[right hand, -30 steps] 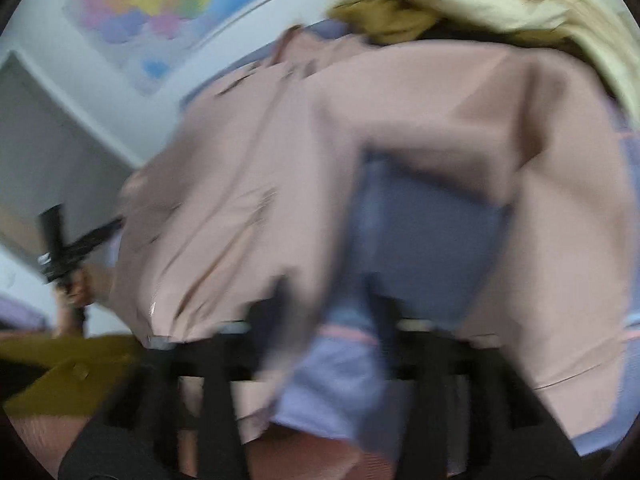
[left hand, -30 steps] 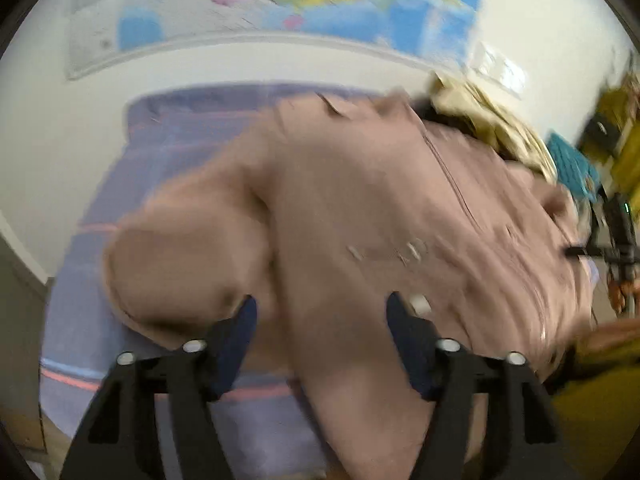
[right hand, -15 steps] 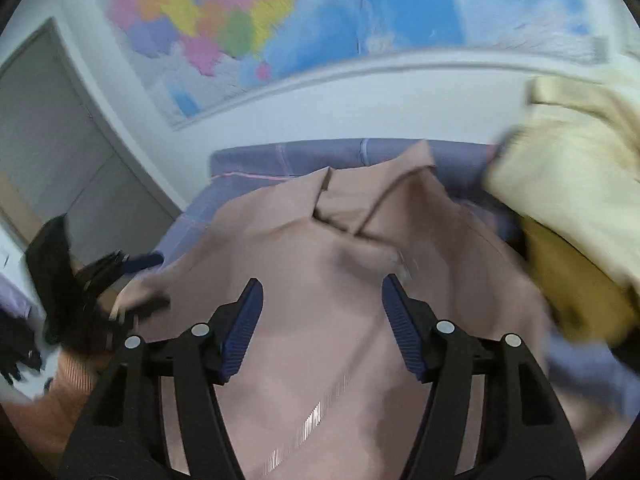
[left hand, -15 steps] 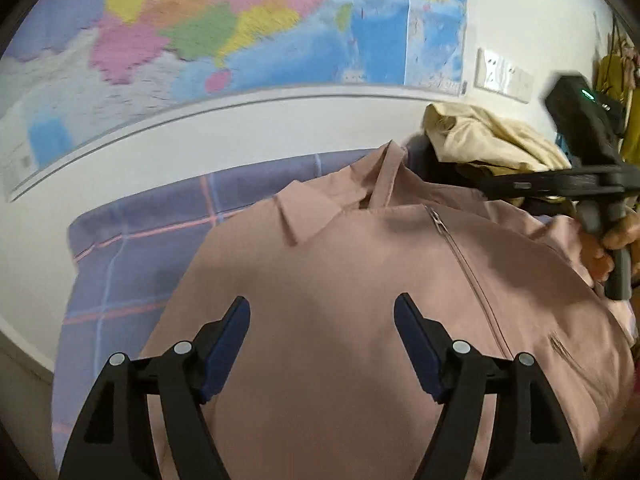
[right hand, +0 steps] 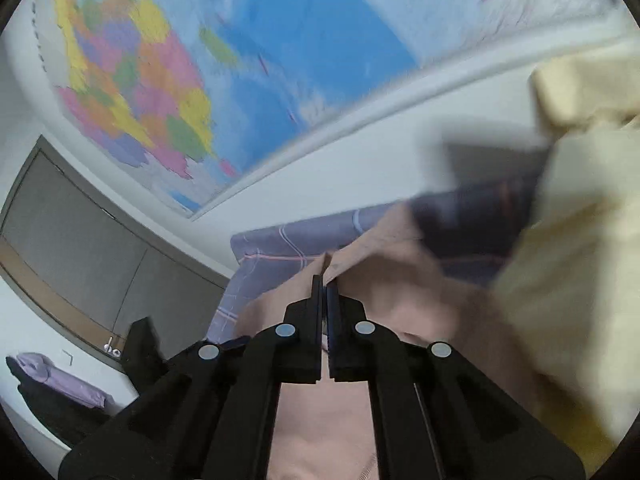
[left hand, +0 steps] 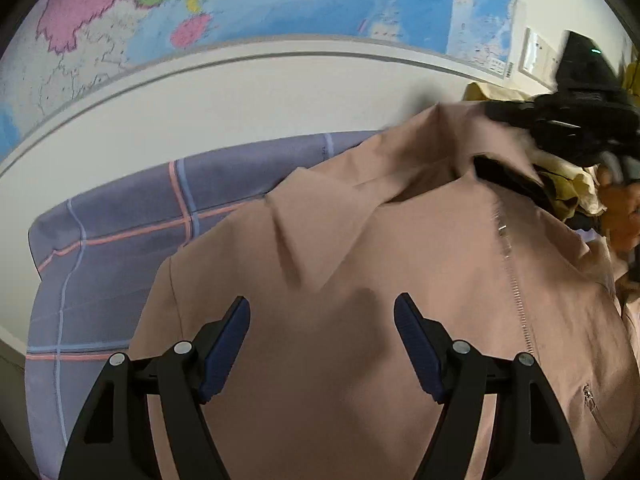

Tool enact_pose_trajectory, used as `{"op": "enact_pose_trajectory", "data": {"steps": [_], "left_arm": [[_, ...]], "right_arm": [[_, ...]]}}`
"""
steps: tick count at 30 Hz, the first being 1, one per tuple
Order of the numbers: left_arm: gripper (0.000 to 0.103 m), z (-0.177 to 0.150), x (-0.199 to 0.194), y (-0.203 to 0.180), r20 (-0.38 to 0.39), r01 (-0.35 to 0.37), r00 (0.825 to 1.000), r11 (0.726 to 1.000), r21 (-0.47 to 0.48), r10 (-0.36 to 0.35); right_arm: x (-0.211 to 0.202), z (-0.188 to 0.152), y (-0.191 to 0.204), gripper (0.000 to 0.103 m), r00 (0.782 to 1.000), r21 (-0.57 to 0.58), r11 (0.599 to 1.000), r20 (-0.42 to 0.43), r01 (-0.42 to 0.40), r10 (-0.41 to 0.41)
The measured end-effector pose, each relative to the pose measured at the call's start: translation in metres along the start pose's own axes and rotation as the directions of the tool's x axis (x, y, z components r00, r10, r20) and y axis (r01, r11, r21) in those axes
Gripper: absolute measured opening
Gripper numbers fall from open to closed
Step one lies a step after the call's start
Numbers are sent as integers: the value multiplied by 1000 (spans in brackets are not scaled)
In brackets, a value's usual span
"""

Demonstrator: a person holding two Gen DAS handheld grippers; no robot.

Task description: Fold large clothes

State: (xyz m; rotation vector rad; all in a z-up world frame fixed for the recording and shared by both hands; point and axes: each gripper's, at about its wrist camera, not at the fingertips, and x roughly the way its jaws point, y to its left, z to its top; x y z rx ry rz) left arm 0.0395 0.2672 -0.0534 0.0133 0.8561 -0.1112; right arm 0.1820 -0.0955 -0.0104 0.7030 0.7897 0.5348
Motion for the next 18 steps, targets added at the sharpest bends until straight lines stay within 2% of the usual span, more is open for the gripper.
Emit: {"op": "enact_pose_trajectory", "data": {"steps": [5,6,9,11,12,14,15,16,18], "left_arm": [[72,1,7,5,-13,0,1000,1000,-13,0],[72,2,8,6,-15,1,1000,1000,-13,-2],[72,8,3,4,-12,-2,1000,1000,-2,2],[72,13,-2,3,4,-10,1000,1000,10,10],[72,15,-6,1,12,-12,1000,1000,13,11],[73,20,-11,-1,32,-13,999,1000,17,12],[74,24,-13,-3,45,-13,999,1000,23,12],[74,26,-14,-5,54,-17,998,999,31,15],[75,32,-12,-11,59,-10,998,999,37,8]], "right_arm": [[6,-9,-32,5,981,37,988,-133,147,-141],[13,-15,-34,5,966,9,979,-166,205,-200],[20,-29,-23,19,931,-110,947,-182,301,-317],[17,-30,-15,24,931,-136,941,-159,308,-328],[10,-29,-9,26,937,-145,939,-121,311,-329],[1,-26,-3,43,957,-131,955,-82,267,-279],[3,-26,3,43,966,-131,963,-75,237,-248],[7,-27,6,43,966,-145,961,-75,237,-249],[27,-32,11,43,953,-193,945,-99,264,-286]]}}
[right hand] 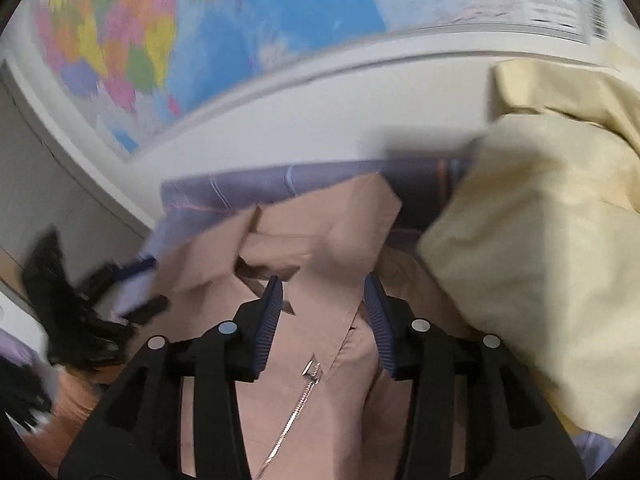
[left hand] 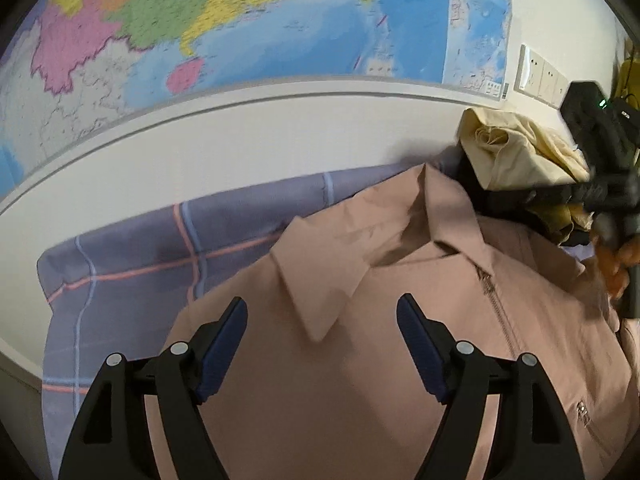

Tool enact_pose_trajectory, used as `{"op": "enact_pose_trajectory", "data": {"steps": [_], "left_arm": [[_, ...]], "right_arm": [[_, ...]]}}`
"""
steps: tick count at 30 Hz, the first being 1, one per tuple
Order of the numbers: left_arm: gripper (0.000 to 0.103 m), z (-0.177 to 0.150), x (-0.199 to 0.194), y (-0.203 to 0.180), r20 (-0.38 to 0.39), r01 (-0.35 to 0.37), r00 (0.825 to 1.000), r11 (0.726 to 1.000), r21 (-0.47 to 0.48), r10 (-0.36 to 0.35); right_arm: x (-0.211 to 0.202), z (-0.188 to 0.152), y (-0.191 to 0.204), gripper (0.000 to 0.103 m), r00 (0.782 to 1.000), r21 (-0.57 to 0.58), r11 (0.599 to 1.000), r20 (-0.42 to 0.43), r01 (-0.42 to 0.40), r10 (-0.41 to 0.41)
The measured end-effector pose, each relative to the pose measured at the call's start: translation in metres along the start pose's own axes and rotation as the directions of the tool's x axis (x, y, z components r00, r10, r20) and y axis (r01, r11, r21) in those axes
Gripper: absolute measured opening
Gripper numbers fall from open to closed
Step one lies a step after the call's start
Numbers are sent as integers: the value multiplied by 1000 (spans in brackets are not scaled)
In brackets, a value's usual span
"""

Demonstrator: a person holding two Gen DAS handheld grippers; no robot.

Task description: Fold large clothes

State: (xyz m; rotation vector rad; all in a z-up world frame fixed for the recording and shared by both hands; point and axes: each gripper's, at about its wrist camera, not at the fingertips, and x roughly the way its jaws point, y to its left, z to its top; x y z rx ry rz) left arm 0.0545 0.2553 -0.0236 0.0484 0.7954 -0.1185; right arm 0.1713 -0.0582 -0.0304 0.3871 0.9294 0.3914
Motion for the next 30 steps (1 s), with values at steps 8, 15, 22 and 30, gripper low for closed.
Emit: {"op": "enact_pose_trajectory", "data": {"steps": [8,15,22,30], "left_arm": [[75,-22,27,-10,-101,-69,992,996,60,75],[75,-42,-22,-11,-27,-4,1000,1000,21,5],[77,-45,-39,-67,10,86,996,993,82,-87],[78,-49,-30,-119,-29,142,990,979,149,-139]], "right_arm": [[-29,-36,-22,50,999,6,1000,-31,-22,22],[-189,-136,-68,86,973,65,989,181,129,-139],[-232,-255,-130,96,928,280,893,25,352,-373],[-239,-279,-156,5,987,329,938,76,107,-139]]}}
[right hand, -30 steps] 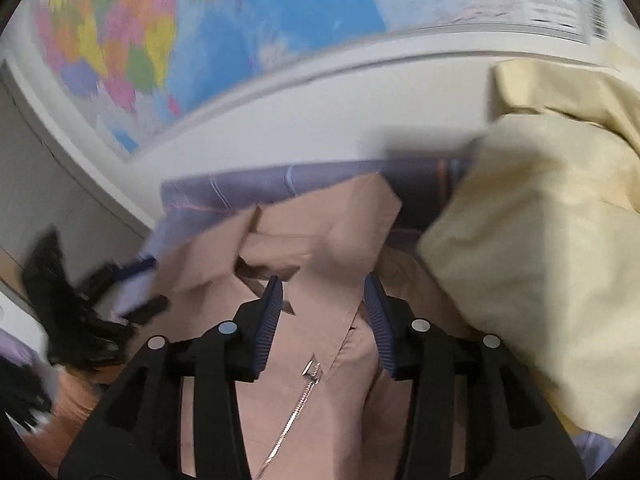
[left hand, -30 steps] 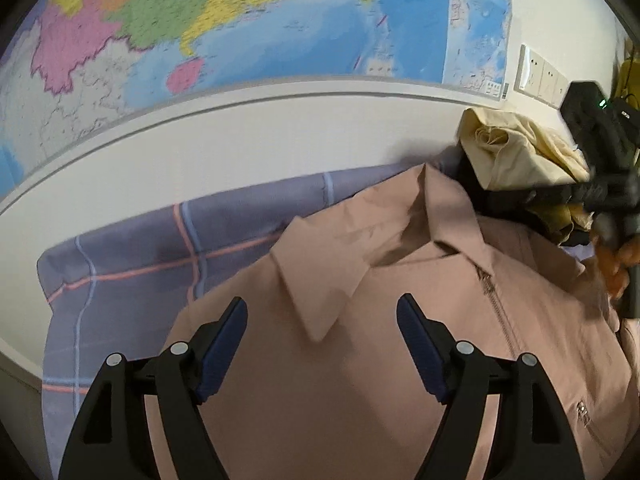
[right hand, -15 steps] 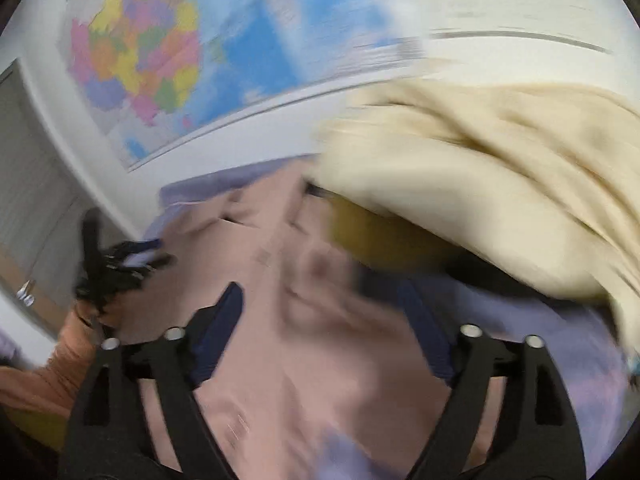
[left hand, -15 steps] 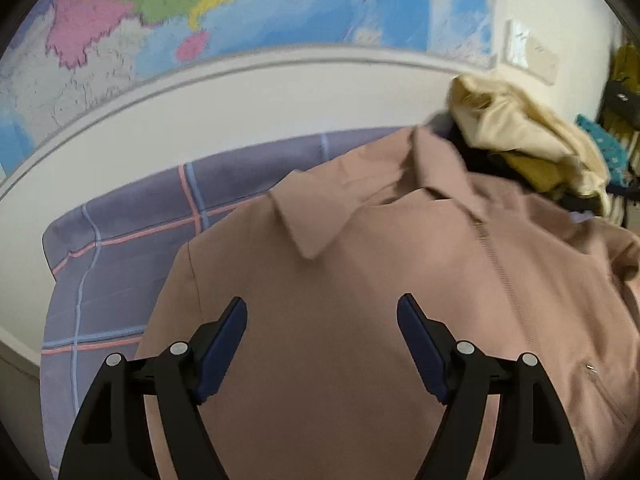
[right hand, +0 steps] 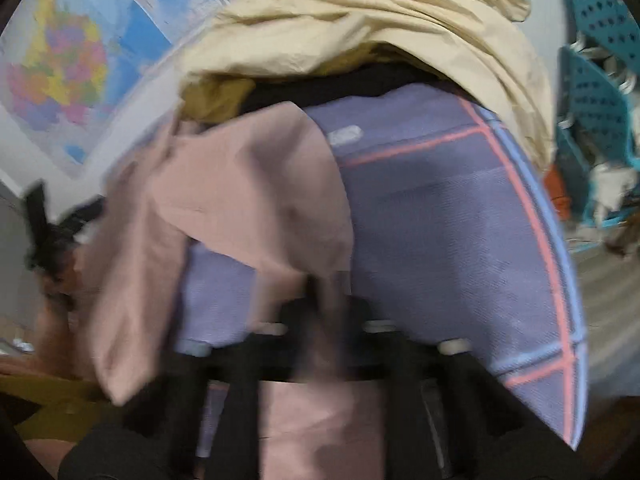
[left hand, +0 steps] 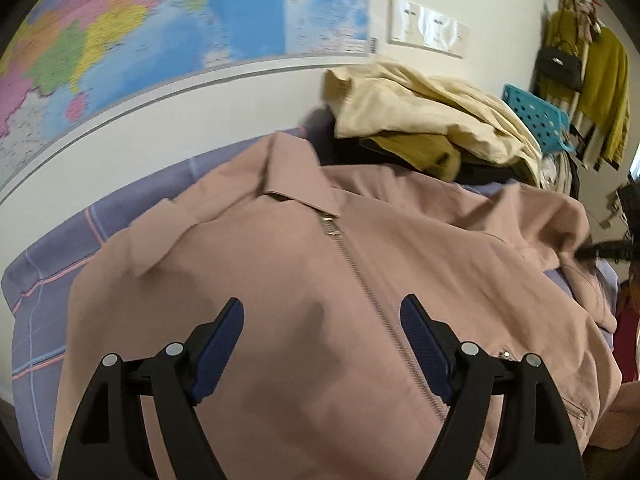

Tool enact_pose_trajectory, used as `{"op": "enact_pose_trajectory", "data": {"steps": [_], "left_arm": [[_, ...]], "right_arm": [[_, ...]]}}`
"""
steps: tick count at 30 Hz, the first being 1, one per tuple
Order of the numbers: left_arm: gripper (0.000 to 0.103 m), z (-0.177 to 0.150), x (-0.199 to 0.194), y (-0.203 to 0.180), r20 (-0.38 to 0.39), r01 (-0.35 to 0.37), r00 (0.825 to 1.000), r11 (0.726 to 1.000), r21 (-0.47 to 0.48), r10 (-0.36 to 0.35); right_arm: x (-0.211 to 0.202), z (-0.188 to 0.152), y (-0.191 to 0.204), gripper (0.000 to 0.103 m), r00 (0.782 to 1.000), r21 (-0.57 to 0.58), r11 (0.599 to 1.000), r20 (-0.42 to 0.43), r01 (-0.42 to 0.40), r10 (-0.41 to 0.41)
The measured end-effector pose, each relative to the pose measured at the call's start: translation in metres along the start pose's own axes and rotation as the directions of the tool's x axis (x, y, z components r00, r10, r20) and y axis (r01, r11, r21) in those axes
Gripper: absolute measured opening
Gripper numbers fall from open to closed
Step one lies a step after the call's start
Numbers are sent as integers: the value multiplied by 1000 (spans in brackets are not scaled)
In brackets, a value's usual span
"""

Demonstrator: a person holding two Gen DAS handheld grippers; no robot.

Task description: Fold large clothes

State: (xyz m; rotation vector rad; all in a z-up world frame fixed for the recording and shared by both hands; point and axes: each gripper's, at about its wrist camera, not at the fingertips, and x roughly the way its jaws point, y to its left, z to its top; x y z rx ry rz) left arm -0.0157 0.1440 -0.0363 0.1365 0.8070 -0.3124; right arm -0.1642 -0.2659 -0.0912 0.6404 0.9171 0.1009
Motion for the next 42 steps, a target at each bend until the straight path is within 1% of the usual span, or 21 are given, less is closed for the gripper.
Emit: {"op": "enact_pose_trajectory", "data": {"steps": [1,3,5,7,9,12,14,15,17,18,20,21,25,27,29,32,35,37,38,40,42], "left_arm": [[78,-1,-1,-3,1,0,1000,1000,4,0],[78,-3,-6,-4,7,5,1000,1000,3,-5],[78,-5,-11,-1,20,17,1000,1000,-8,-17],[78,-6,-17,5,36,25,999,999,-31,-24],[78,-8,-23,12,55,38,998,998,-52,-35],[78,-11,-34,23,84,60,995,994,-87,-53],[78,-15,-42,30,102,70,993,992,-103,-60],[78,-17,-48,34,117,80,991,990,-112,-67],[78,-24,-60,44,149,92,986,987,-132,-72],[79,-26,-64,49,158,94,985,985,-141,-72],[79,-34,-75,62,177,101,982,981,-165,-71],[79,-41,-81,71,180,86,982,980,-181,-53],[79,-61,-93,104,152,-14,987,969,-248,53],[79,-70,-97,116,141,-28,988,961,-276,69],[80,-75,-97,120,123,-33,990,960,-280,70],[83,-77,-88,109,101,-7,994,971,-237,32],[85,-70,-73,81,75,45,997,988,-147,-34],[95,-64,-63,59,68,95,994,993,-77,-90],[96,-62,-58,51,61,97,994,994,-43,-94],[96,-56,-41,27,22,68,997,996,59,-69],[96,-52,-15,12,-53,32,998,992,125,-25]], "right_arm": [[-10,6,5,5,995,-2,996,28,-91,91],[-39,23,25,5,981,-55,984,93,-168,173],[-66,37,48,5,957,-117,965,148,-233,249],[-93,60,91,4,922,-228,926,179,-300,343],[-101,78,133,4,910,-320,894,169,-313,379],[-86,103,200,4,894,-432,827,96,-358,437],[-63,116,238,5,874,-467,779,25,-419,485],[-38,121,265,5,873,-487,754,-38,-441,487],[-7,121,291,5,863,-488,729,-115,-480,492],[23,122,306,5,851,-467,719,-175,-514,495],[60,121,328,5,835,-430,716,-246,-550,493],[91,120,341,5,822,-406,715,-296,-569,487],[165,110,360,5,800,-328,746,-404,-580,444],[199,102,368,11,823,-344,772,-422,-534,381],[214,99,367,57,830,-323,802,-440,-502,342],[201,102,355,59,837,-320,800,-403,-508,370],[161,108,330,59,884,-373,807,-292,-458,366],[129,108,302,65,916,-402,823,-200,-401,348],[120,108,292,70,925,-399,834,-168,-381,342],[94,104,254,70,943,-367,870,-83,-329,322],[82,98,222,72,950,-318,897,-43,-307,310]]}}
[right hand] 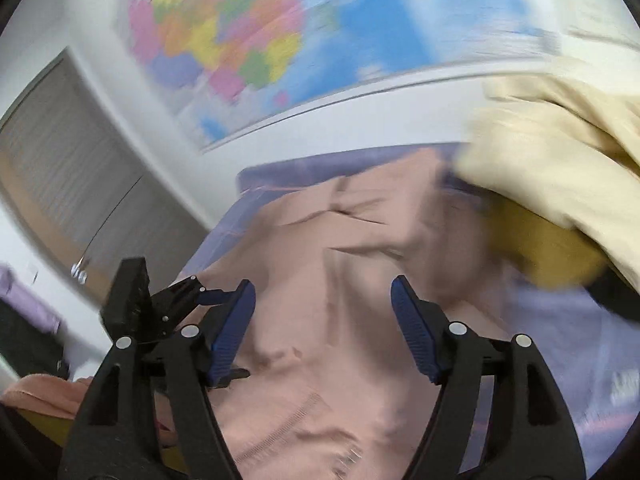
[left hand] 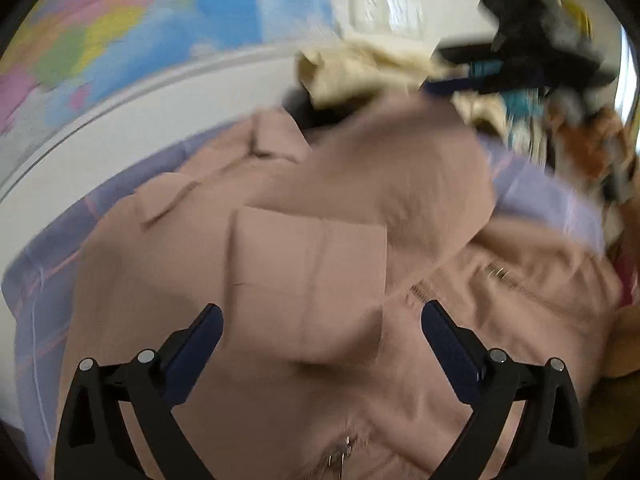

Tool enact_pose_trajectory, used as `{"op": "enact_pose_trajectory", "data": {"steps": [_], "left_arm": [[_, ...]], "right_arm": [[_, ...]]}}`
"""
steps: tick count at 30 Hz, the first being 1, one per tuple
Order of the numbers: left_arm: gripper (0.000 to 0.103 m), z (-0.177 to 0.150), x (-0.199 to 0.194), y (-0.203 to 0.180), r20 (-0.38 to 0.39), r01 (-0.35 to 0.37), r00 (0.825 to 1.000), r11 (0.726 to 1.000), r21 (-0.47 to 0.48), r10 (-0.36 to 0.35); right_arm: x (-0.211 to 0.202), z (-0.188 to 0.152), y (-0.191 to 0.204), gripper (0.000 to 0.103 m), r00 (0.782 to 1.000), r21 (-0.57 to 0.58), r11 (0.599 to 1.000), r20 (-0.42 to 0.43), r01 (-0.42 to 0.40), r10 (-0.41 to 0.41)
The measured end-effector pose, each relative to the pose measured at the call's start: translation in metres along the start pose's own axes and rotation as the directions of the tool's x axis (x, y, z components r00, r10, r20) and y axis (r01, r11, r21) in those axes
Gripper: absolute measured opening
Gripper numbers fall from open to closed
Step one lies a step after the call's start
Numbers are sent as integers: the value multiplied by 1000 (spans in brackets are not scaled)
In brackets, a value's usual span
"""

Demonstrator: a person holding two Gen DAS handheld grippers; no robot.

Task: Fold large clothes
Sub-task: 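Pinch the jacket front with the left gripper while the right gripper smooths the body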

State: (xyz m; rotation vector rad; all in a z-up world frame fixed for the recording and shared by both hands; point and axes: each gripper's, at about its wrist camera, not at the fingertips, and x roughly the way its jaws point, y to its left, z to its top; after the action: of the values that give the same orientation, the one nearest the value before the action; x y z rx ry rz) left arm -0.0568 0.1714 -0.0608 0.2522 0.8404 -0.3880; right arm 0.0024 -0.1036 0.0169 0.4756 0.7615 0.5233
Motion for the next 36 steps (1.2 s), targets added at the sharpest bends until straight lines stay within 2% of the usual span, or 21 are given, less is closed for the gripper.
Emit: {"op": "enact_pose_trajectory", "data": {"steps": [2,4,6,7,9,11,13,14,16,17,19,22,24,25,26,28,31,32,33,34,36], "left_arm": [[81,4,27,2,-91,-41,995,999,-9,40],[49,3,37,16,-133,-47,990,996,-71,37],[27,2,25,36,-89,-36,996,988,-151,23],[23,-1,14,51,-61,-23,998,976,-217,10],[21,-11,-10,82,-7,7,1000,940,-341,-10],[21,-25,-30,107,21,-3,1000,901,-433,13],[20,-43,-43,129,-5,-73,997,860,-505,81],[20,-54,-48,141,-31,-109,993,834,-541,110],[25,-66,-52,150,-40,-95,995,809,-580,88],[27,-71,-54,152,-37,-80,997,806,-587,72],[39,-71,-53,146,-39,-83,996,826,-558,74],[43,-68,-47,133,-60,-117,993,854,-507,100],[48,-67,-40,134,-71,-119,993,855,-504,97],[49,-66,-36,133,-71,-115,993,856,-504,91],[49,-65,-34,135,-73,-115,993,856,-504,91],[47,-55,-26,133,-70,-106,994,854,-509,82],[33,-50,-27,138,-39,-62,998,846,-530,49],[33,-49,-28,139,-25,-41,999,841,-539,33],[34,-47,-27,139,-22,-36,999,840,-541,28],[43,-46,-26,138,-27,-42,999,840,-541,32],[53,-43,-24,136,-34,-74,997,849,-524,66]], "right_arm": [[-15,-13,-19,73,1000,55,998,26,12,-13],[-21,-27,-41,73,999,108,993,30,37,-41],[-24,-37,-57,73,997,150,987,33,58,-64],[-26,-42,-62,73,997,162,985,31,61,-67],[-26,-49,-73,73,997,182,981,33,62,-69],[-19,-50,-77,77,997,185,980,18,67,-72],[-5,-50,-81,83,997,195,977,-6,83,-83],[-2,-50,-84,84,997,201,976,-11,77,-77],[12,-49,-86,84,998,214,975,-25,56,-52],[22,-47,-86,84,998,211,976,-38,53,-46],[36,-42,-86,90,996,210,976,-67,64,-51],[59,-37,-85,89,993,214,974,-112,69,-46],[69,-37,-85,72,989,205,975,-131,91,-65],[70,-36,-82,32,989,185,979,-131,90,-66],[72,-36,-83,10,987,184,979,-154,84,-56],[62,-34,-83,7,984,172,978,-152,118,-92],[34,-29,-78,5,981,138,975,-108,174,-159],[26,-28,-79,5,979,133,972,-93,191,-180],[17,-26,-81,5,969,134,961,-78,242,-233],[13,-26,-84,5,957,133,948,-78,289,-280],[17,-29,-92,10,960,163,948,-116,272,-255]]}}
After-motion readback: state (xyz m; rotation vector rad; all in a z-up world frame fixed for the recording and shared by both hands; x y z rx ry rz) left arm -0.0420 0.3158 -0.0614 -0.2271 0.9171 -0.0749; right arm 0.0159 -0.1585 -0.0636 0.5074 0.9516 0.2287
